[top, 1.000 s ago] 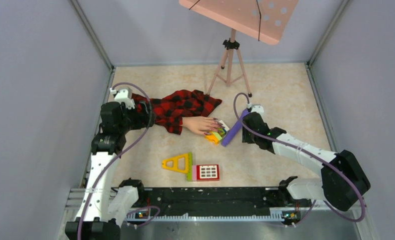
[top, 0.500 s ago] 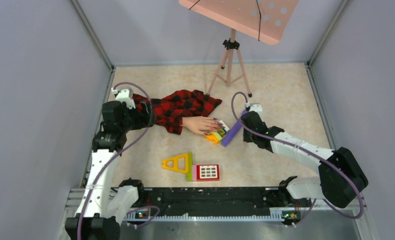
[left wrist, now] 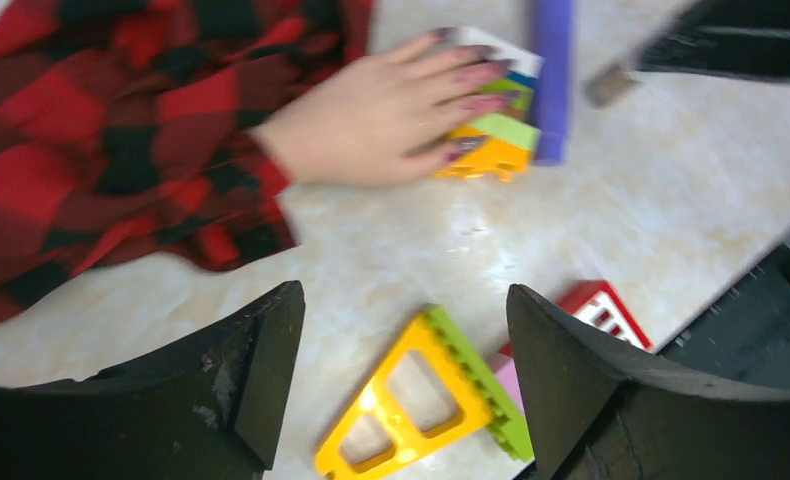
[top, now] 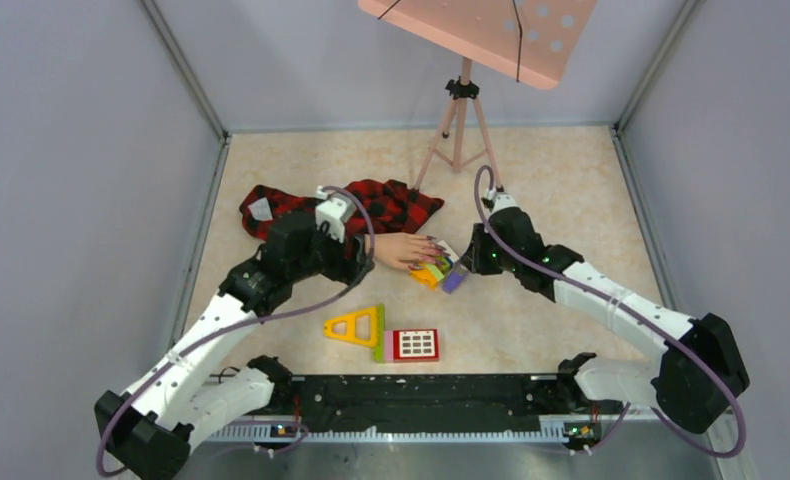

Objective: Paint the nails

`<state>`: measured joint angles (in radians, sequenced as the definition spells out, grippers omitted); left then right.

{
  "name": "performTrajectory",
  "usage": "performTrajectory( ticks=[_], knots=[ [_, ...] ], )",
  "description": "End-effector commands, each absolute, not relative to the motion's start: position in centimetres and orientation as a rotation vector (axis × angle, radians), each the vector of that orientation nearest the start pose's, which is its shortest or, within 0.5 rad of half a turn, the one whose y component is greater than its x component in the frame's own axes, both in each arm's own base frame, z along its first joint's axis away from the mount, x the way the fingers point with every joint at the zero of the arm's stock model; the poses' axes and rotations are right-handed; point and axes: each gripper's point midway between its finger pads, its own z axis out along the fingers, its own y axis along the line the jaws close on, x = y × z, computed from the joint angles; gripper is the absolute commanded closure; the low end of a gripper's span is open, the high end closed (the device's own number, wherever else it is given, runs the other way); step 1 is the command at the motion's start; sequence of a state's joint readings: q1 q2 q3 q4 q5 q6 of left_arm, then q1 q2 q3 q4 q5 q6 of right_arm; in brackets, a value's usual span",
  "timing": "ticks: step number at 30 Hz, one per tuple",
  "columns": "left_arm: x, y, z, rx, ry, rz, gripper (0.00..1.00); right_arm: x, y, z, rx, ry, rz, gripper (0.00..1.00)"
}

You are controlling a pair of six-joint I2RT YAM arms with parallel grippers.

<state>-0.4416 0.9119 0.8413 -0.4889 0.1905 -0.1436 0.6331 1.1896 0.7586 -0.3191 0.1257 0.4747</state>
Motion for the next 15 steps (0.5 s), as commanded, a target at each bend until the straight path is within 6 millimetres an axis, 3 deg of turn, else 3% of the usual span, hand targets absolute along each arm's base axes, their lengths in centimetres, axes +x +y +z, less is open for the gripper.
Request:
performTrajectory(
  ticks=[1, 6, 10, 12, 15],
  knots=[
    [22.2, -21.8, 23.9, 0.722, 1.83, -0.682, 0.21, 24.5, 25.5, 17.7, -0.22, 2.25, 0.888, 1.0],
    [20.0, -26.0, 28.0, 0.848, 1.652, -0.785, 0.19, 22.0, 27.8, 21.4, -0.295, 2.181, 1.157, 1.0],
    [19.2, -28.0, 26.8, 0.988, 1.645, -0.773, 0.16, 20.9, 28.7, 23.6, -0.318, 2.106, 1.285, 1.0],
    [18.5, -28.3, 25.7, 1.009, 1.659, -0.803, 0.09, 20.7, 29.3, 24.3, -0.317, 2.072, 1.341, 1.0],
    [17.7, -28.4, 25.6, 1.027, 1.616, -0.849, 0.05, 20.3, 30.3, 24.8, -0.325, 2.035, 1.44, 1.0]
  ],
)
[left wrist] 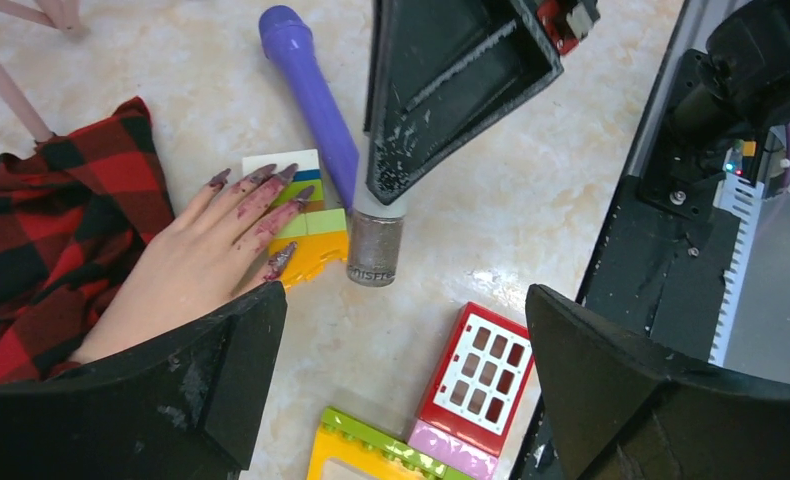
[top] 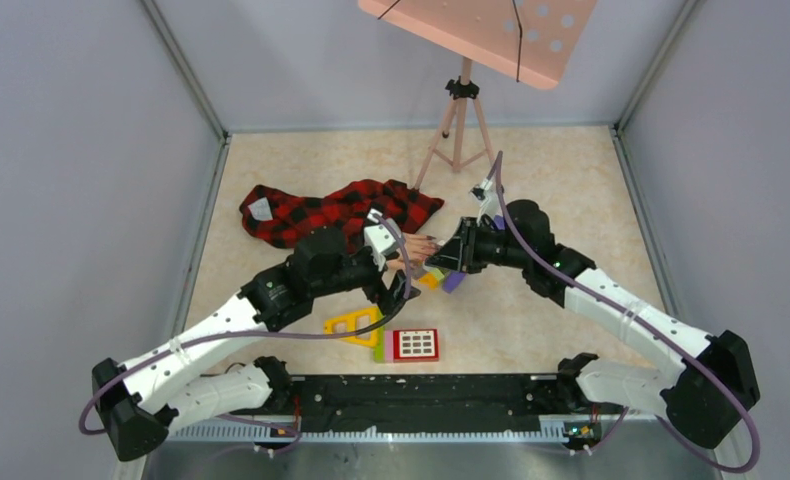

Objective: Paint the nails

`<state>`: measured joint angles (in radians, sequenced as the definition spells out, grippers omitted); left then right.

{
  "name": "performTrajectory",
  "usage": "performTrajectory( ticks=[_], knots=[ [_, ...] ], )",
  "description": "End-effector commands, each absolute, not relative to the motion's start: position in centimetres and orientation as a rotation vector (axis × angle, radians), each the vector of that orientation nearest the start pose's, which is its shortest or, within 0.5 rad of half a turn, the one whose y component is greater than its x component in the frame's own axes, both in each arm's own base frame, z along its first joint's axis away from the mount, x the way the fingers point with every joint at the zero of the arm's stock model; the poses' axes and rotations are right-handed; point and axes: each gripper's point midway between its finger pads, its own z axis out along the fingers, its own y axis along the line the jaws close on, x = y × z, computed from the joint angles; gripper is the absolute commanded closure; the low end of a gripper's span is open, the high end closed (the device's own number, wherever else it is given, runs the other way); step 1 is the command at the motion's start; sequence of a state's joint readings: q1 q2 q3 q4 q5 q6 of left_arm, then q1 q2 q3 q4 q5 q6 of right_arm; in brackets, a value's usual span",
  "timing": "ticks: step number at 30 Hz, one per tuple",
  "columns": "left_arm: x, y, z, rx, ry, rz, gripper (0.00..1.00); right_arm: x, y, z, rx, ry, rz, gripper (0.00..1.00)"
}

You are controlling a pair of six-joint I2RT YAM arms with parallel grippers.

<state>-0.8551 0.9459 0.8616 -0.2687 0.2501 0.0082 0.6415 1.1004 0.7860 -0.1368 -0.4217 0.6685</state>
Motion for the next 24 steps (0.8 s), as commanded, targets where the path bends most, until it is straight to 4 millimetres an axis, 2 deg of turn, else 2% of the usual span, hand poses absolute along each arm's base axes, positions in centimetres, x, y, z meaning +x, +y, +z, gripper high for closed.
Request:
performTrajectory(
  ticks=[1, 7, 12, 17, 20, 24],
  knots=[
    [17.6, -28.4, 25.5, 1.028, 1.61, -0.851, 0.04, 20.1, 30.6, 24.9, -0.333, 2.03, 1.465, 1.0],
    [18.3, -28.2, 23.3, 1.046, 1.685, -0.751, 0.05, 20.2, 31.2, 25.7, -0.344, 2.009, 1.468, 1.0],
    [20.0, -27.4, 21.9, 1.004, 1.772, -0.606, 0.08, 20.2, 31.7, 25.9, -0.354, 1.982, 1.494, 1.0],
    [20.9, -27.1, 21.3, 0.964, 1.82, -0.554, 0.26, 20.3, 32.1, 25.9, -0.375, 1.98, 1.505, 1.0],
    [20.8, -27.3, 21.1, 0.967, 1.83, -0.57, 0.4, 20.4, 32.2, 25.7, -0.375, 1.989, 1.493, 1.0],
    [20.5, -27.7, 21.1, 0.972, 1.832, -0.599, 0.4, 20.5, 32.1, 25.3, -0.377, 2.0, 1.466, 1.0]
  ],
)
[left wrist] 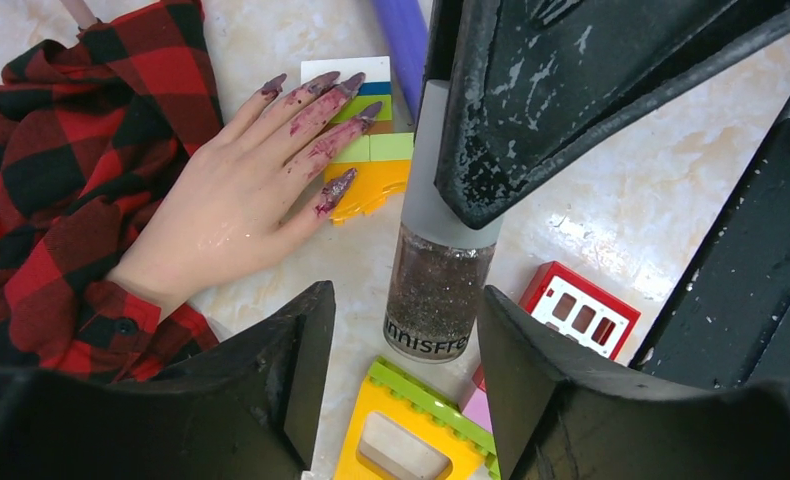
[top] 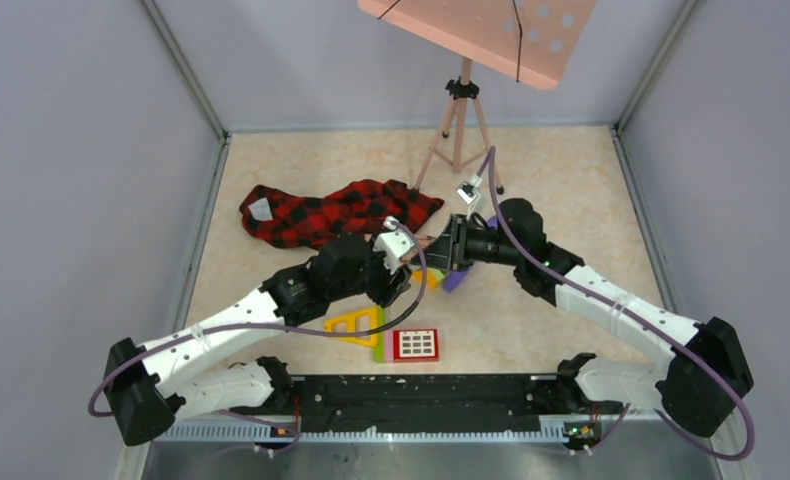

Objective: Paint the nails

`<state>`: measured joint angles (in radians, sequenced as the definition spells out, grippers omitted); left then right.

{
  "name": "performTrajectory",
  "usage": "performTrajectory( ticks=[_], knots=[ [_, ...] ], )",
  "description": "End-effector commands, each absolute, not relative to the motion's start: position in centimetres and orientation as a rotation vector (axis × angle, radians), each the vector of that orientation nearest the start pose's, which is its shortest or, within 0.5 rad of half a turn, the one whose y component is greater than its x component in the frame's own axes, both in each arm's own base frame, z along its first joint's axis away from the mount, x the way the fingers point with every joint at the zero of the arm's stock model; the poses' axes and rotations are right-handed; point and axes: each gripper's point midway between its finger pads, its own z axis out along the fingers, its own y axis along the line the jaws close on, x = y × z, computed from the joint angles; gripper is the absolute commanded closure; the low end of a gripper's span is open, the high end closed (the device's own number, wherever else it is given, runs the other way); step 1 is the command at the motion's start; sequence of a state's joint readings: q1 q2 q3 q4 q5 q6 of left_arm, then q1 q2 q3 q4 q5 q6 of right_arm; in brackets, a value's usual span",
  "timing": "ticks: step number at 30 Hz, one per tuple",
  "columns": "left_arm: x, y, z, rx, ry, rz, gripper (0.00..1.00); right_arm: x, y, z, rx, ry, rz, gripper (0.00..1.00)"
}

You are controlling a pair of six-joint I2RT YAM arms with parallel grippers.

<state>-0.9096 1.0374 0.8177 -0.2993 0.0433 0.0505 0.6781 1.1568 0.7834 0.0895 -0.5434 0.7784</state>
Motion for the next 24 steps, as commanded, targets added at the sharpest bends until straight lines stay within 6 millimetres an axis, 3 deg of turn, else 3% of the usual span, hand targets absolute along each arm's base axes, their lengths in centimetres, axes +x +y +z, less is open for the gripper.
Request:
performTrajectory(
  ticks=[1, 8, 17, 20, 24],
  knots=[
    [20.3, -27.8, 21.1, 0.98, 1.829, -0.614, 0.39, 20.5, 32.1, 25.3, -0.378, 2.004, 1.457, 1.0],
    [20.0, -28.3, 21.2, 0.991, 1.818, -0.644, 0.36, 20.3, 32.5, 25.2, -0.396, 2.012, 1.446, 1.0],
    [19.5, -28.7, 21.1, 1.024, 1.813, -0.682, 0.44, 19.8, 32.7, 25.2, -0.438, 2.007, 1.462, 1.0],
    [19.4, -28.8, 21.1, 1.029, 1.813, -0.688, 0.48, 19.5, 32.9, 25.3, -0.461, 1.995, 1.484, 1.0],
    [19.3, -28.9, 21.1, 1.036, 1.812, -0.695, 0.61, 19.2, 33.1, 25.6, -0.48, 1.974, 1.51, 1.0]
  ],
)
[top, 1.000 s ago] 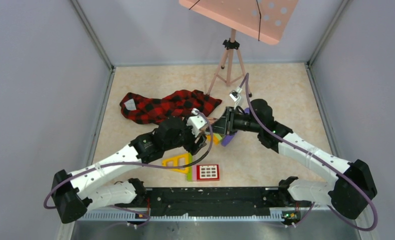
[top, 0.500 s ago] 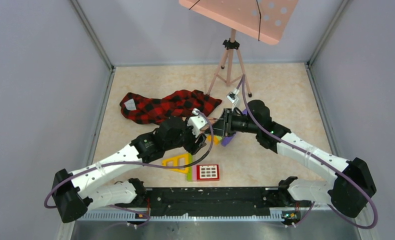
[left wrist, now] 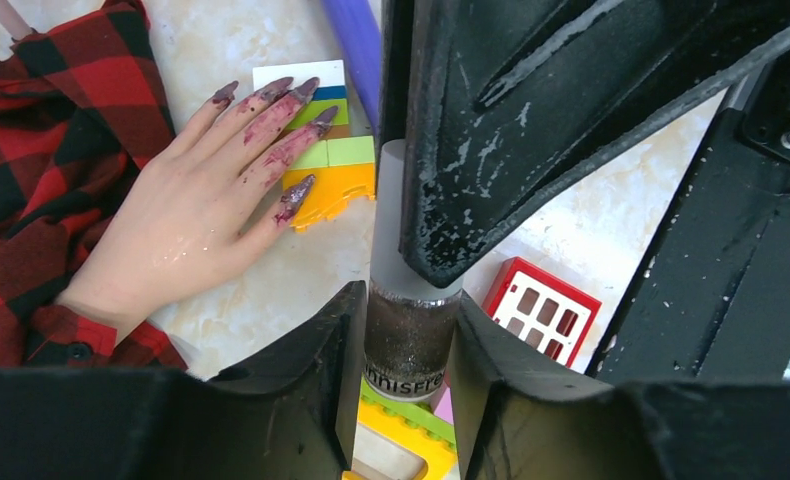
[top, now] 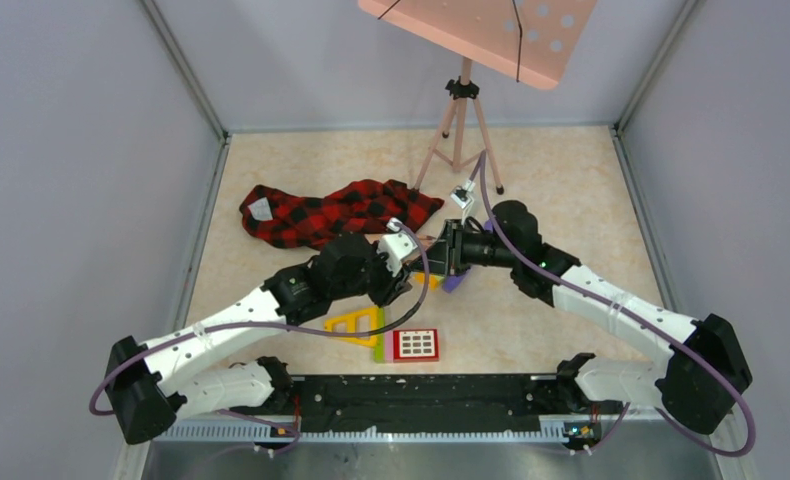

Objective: Paint the nails

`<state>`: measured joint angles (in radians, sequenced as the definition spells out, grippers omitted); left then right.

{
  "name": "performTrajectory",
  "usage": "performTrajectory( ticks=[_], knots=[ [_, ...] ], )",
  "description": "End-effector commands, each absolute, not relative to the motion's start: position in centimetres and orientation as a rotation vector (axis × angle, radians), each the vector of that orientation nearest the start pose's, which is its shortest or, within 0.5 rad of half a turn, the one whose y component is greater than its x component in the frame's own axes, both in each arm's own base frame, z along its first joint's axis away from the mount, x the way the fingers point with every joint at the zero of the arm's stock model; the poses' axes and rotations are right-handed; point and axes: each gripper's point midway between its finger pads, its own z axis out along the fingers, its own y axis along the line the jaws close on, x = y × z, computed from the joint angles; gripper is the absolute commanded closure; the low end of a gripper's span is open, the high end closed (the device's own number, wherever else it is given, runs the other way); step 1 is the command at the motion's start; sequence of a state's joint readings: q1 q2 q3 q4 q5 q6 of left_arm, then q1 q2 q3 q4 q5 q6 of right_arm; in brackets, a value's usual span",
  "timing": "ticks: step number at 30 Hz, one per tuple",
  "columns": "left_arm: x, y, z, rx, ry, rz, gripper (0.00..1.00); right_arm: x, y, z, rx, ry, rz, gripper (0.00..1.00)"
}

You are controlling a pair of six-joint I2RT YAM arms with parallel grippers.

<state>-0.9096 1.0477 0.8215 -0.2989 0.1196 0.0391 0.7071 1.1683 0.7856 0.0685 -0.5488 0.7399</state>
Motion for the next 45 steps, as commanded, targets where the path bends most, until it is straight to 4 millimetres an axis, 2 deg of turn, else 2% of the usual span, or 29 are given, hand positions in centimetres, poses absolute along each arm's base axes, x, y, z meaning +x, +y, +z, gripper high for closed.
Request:
performTrajectory(
  ticks=[1, 8, 13, 18, 23, 27, 31, 36, 38, 40, 42, 45],
  knots=[
    [19.2, -28.9, 21.1, 1.036, 1.811, -0.697, 0.64, 19.1, 33.1, 25.6, -0.483, 1.972, 1.513, 1.0],
    [19.3, -28.8, 21.4, 1.029, 1.812, -0.692, 1.0, 18.9, 32.8, 25.1, -0.538, 1.953, 1.485, 1.0],
    [18.7, -28.8, 22.0, 1.026, 1.806, -0.735, 1.0, 19.1, 32.4, 24.2, -0.63, 1.929, 1.4, 1.0],
    [16.9, -29.3, 23.3, 1.072, 1.751, -0.866, 1.0, 18.3, 32.3, 23.7, -0.754, 1.87, 1.393, 1.0],
    [13.7, -30.1, 25.1, 1.172, 1.676, -1.113, 1.0, 16.7, 32.3, 24.3, -0.89, 1.769, 1.432, 1.0],
    [12.2, -29.9, 26.4, 1.205, 1.612, -1.233, 1.0, 15.3, 31.8, 25.5, -0.971, 1.658, 1.463, 1.0],
    [11.2, -29.9, 26.9, 1.234, 1.577, -1.313, 1.0, 13.9, 31.5, 26.5, -1.034, 1.581, 1.501, 1.0],
    [11.3, -29.9, 26.7, 1.239, 1.581, -1.31, 1.0, 14.2, 31.4, 26.7, -1.009, 1.593, 1.486, 1.0],
    [12.0, -29.8, 26.4, 1.224, 1.591, -1.257, 1.0, 14.7, 31.4, 27.0, -0.971, 1.603, 1.462, 0.8],
    [12.8, -29.5, 26.1, 1.207, 1.591, -1.187, 1.0, 15.3, 31.2, 27.5, -0.927, 1.601, 1.428, 0.52],
    [13.8, -29.0, 26.2, 1.16, 1.605, -1.118, 1.0, 15.9, 30.8, 28.3, -0.875, 1.583, 1.386, 0.37],
    [15.7, -28.2, 26.4, 1.062, 1.614, -0.997, 1.0, 17.3, 29.7, 29.5, -0.745, 1.563, 1.3, 0.24]
  ],
)
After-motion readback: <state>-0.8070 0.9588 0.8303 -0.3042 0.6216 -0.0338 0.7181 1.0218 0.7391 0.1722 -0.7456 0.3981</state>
